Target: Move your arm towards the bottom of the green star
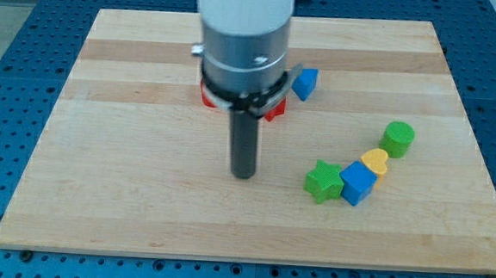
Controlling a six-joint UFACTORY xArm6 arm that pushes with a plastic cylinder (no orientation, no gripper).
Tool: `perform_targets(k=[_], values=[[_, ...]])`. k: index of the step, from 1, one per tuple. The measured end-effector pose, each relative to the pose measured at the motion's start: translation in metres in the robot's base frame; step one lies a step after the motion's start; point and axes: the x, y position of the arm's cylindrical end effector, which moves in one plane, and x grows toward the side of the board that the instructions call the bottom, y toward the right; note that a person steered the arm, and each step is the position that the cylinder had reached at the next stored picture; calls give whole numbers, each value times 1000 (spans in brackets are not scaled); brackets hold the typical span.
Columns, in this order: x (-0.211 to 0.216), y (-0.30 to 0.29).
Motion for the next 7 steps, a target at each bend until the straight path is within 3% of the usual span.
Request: perform_targets(k=[1,2,5,7], values=[[44,-10],[62,16],[64,130],[52,138]])
